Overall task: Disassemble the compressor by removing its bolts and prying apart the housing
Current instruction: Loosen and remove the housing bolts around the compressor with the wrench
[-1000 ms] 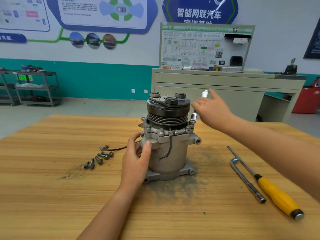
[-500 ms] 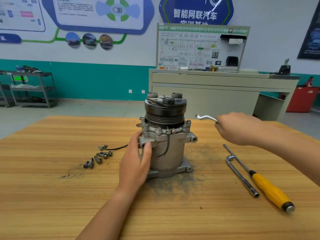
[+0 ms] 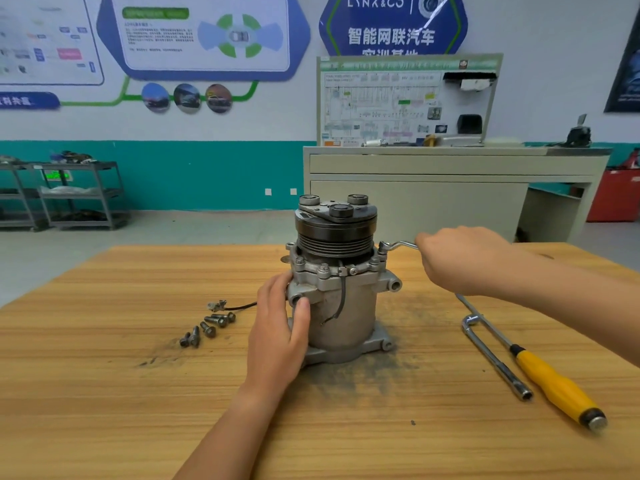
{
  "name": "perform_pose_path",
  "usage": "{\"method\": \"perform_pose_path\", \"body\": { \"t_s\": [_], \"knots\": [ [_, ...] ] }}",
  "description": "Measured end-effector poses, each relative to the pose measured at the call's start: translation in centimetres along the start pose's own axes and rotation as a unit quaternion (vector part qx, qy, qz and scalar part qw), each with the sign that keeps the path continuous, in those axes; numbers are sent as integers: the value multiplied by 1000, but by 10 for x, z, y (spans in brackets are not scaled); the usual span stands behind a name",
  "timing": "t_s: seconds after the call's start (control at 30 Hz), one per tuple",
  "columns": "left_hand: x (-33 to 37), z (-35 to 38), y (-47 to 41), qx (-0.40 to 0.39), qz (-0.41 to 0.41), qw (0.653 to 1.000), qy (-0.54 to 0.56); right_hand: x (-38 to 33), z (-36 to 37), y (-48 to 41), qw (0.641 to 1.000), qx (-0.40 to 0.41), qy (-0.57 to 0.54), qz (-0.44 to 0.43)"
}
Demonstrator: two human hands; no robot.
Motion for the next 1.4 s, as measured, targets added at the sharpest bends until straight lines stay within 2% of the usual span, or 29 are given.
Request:
{"method": "perform_pose_path", "body": {
  "t_s": [0.23,0.43,0.57,0.63,0.73,0.87,0.97,1.07,1.23,1.4],
  "knots": [
    [4,2,0,12,-2,1000,13,-17,-18,7,981,-8,193,-26],
    [2,2,-1,19,-4,1000,23,10,-13,-13,974,12,219,-66],
    [1,3,-2,20,-5,999,34,9,-6,-53,987,48,144,-47],
    [0,4,-3,21,-7,999,38,-2,1,-74,990,93,78,-70],
    [0,5,-2,20,-3,999,47,-10,13,-94,979,178,6,-102],
    [-1,5,-3,13,0,998,62,2,21,-84,967,228,-21,-116],
    [-1,6,-3,14,1,997,71,15,21,-60,945,275,-163,-76],
    [-3,6,-3,14,1,998,63,22,22,-38,949,209,-225,-76],
    [-3,6,-1,8,2,998,63,13,15,-6,989,74,-110,-62],
    [-1,6,0,8,-4,998,68,-8,-9,8,996,27,85,-31]
  ]
}}
Point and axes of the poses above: each hand's wrist, its own y-axis away from the middle knuckle, its own z-axis out of the palm, x = y × z, the point moved 1 cm from there along -y, towards the middle knuckle, and after that the axes turned 15 degrees about -x, right-handed, at the moved point
